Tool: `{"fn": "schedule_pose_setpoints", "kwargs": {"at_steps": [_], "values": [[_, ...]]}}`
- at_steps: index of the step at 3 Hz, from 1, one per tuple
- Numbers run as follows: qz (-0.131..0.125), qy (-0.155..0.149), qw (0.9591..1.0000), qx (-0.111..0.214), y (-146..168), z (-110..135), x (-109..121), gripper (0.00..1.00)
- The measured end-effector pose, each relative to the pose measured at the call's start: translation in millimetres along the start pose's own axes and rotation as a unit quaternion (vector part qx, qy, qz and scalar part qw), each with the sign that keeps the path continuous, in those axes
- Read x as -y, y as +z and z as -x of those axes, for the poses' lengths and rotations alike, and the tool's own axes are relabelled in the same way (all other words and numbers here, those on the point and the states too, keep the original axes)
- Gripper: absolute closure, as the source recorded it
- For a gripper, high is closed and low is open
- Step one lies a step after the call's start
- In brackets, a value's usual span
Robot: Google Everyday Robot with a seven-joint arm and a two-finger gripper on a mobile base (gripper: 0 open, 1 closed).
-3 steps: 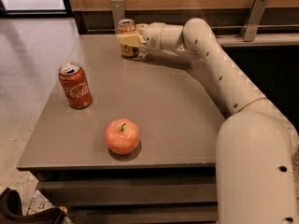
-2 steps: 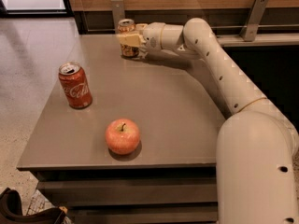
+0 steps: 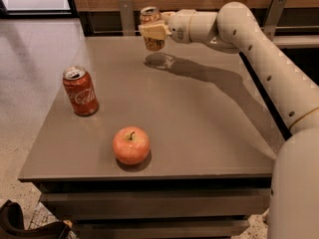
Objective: Move orange can near apple
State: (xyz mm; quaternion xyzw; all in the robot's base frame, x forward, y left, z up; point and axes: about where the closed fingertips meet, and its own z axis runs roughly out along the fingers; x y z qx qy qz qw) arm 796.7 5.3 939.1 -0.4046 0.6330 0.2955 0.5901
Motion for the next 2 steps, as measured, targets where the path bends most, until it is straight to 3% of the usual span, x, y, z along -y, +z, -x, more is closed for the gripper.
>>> {"fn": "schedule_pose_setpoints", "kwargs": {"at_steps": [2], "values": [[-0.033,-0.022,0.9991,0.013,-52.8,32.9,-3.6,1.0]]}}
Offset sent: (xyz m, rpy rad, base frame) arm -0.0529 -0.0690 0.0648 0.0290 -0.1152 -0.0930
